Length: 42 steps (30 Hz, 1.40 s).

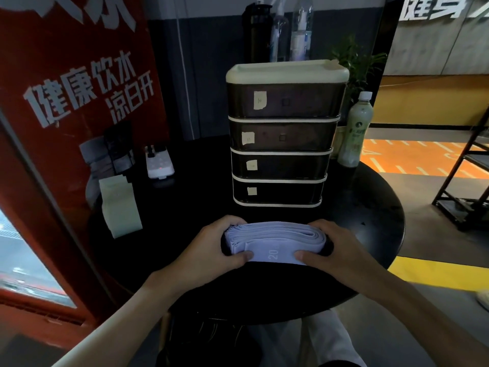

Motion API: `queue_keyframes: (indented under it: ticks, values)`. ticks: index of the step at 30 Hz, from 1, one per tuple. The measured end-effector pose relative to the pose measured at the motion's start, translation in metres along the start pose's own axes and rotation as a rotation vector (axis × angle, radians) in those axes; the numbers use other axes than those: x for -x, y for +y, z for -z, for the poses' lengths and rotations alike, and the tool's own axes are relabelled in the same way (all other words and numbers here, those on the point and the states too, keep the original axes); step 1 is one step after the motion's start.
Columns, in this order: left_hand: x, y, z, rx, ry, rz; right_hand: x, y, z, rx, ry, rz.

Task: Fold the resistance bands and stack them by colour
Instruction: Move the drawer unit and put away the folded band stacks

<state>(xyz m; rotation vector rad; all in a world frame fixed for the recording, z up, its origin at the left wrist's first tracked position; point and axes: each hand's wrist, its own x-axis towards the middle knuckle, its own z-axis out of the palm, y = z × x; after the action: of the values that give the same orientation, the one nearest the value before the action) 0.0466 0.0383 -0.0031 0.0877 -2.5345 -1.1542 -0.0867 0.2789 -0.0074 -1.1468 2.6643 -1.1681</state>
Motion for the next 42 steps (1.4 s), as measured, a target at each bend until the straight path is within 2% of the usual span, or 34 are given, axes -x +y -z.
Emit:
queue_keyframes:
  ticks: [3, 7, 13, 21, 26, 33, 38, 42]
  values:
    - [-0.003, -0.001, 0.000, 0.060, 0.118, 0.019, -0.003, 0.001, 0.000, -0.063, 0.070, -0.014]
    - [-0.007, -0.006, 0.000, 0.017, 0.030, 0.059, -0.009, -0.004, -0.001, 0.064, -0.008, -0.001]
    - [-0.006, -0.006, -0.002, 0.003, -0.005, 0.061, -0.010, 0.002, 0.001, 0.078, -0.053, -0.011]
    - [0.001, -0.007, 0.001, 0.047, -0.039, 0.043, -0.012, 0.005, 0.017, -0.050, -0.065, 0.007]
    - [0.005, -0.006, 0.014, 0.048, -0.058, -0.004, -0.030, -0.005, 0.031, -0.214, -0.015, 0.030]
    - [-0.027, 0.008, 0.035, 0.091, 0.043, -0.021, -0.065, -0.002, 0.037, -0.357, 0.103, -0.070]
    - [-0.080, 0.014, 0.036, 0.183, 0.180, 0.046, -0.089, 0.002, 0.043, -0.432, 0.255, -0.153]
    - [-0.116, 0.013, 0.032, 0.214, 0.186, 0.110, -0.103, -0.001, 0.046, -0.557, 0.256, -0.153]
